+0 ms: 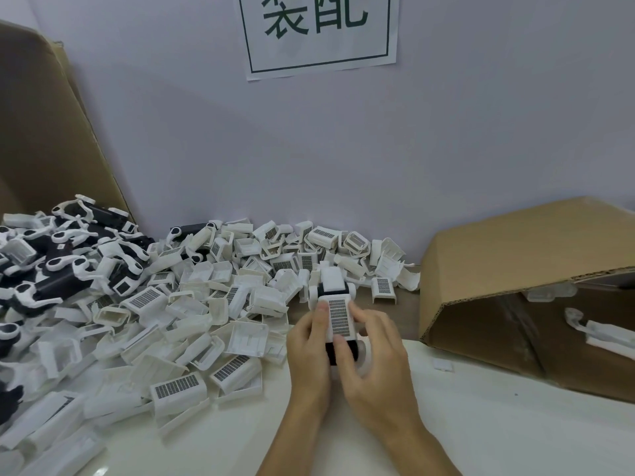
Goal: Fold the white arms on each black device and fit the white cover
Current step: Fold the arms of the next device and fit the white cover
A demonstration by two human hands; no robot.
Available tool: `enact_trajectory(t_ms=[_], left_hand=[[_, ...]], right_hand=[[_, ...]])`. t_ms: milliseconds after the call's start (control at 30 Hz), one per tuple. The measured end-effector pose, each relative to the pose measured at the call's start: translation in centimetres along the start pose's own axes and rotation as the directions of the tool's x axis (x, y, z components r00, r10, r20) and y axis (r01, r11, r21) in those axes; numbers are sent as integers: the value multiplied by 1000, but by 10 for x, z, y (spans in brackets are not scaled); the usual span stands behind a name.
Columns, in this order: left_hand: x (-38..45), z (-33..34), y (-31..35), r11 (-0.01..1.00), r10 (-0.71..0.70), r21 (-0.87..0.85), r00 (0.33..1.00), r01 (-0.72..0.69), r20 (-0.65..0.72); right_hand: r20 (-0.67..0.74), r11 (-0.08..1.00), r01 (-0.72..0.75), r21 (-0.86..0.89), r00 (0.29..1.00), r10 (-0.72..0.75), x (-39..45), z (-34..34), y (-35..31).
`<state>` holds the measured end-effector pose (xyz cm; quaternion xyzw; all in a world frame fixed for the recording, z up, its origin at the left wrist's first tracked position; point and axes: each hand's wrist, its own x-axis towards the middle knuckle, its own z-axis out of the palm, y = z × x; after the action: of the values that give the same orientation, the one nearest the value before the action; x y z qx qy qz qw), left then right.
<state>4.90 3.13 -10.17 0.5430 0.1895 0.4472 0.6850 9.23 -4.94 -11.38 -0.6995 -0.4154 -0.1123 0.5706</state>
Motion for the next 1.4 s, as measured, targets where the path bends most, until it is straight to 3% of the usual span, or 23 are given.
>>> enact_trajectory(t_ms=[133,267,400,500,600,767,933,1100,1400], left_hand=[[4,4,2,996,4,92,999,-9,51],[-2,14,-1,984,27,166,970,-69,241],[-5,18,-5,973,69,184,937,-139,342],[-6,18,-4,983,68,145,958,-111,278],[-5,21,-6,973,70,208,985,-103,160],[-8,24,-5,966,63,243,993,-87,105],[-11,28,-2,970,31,240,998,-44,57],[-8,26,-2,957,40,282,996,-62,83],[3,10,-1,981,-165,135,957,136,237]], right_hand=[[-35,933,-212,291,972,232,6,-2,4],[182,652,-420,632,897,402,15,-14,7],[214,506,-480,716,842,496,21,-22,8],[241,512,-482,711,851,467,22,-24,8],[261,521,-490,699,853,452,22,-23,4],[215,528,-488,694,842,496,22,-21,1],[264,470,-533,704,810,524,25,-27,2],[226,513,-500,698,833,505,24,-26,4],[263,572,-483,663,866,425,22,-21,5]])
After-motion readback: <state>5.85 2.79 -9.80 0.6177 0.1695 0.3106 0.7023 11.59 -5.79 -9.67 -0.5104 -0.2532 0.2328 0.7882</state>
